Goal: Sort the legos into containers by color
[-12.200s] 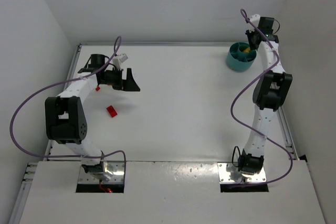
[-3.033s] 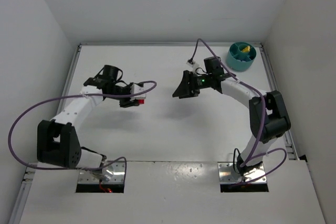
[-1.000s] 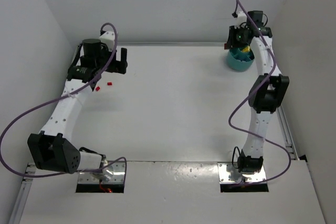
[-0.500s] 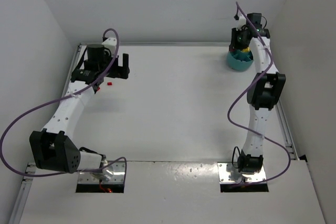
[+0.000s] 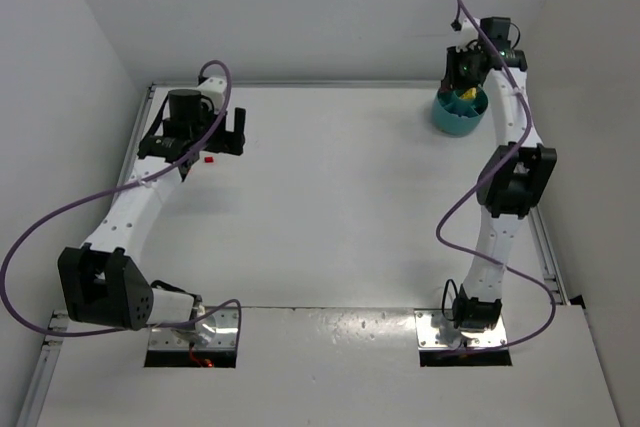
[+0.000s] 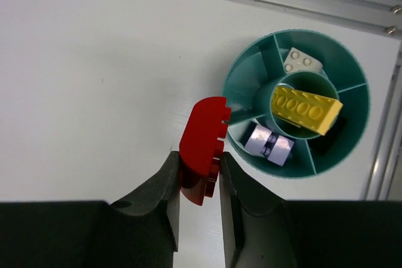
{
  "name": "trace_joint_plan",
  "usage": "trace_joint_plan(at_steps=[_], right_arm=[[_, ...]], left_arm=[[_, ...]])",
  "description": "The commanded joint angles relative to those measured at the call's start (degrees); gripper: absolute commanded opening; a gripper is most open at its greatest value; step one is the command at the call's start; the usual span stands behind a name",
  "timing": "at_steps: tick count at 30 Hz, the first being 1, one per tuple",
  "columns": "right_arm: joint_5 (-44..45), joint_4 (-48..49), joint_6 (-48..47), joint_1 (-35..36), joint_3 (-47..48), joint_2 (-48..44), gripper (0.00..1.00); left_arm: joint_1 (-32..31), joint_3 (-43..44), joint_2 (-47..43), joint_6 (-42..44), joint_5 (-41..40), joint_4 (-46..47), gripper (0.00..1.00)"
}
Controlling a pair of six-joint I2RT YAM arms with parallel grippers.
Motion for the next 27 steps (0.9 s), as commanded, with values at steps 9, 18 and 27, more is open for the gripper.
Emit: trace_joint_plan(at_steps=[9,18,27], right_arm=[[-5.6,8.6,-2.1,-0.5,-17.0,-13.4,0.0],[-3.4,19.6,3.4,-0.5,-26.4,-15.2,0.0],[-0.8,21.0,3.7,-0.5,-18.8,-8.9,0.0]], left_arm=[[1.7,-7.8,-2.9,3.6,6.3,16.1,1.0],[2.9,-5.6,4.8,3.8,1.1,19.9,1.0],[1.2,-4.8,10.5,3.8,-5.1,20.5,1.0]])
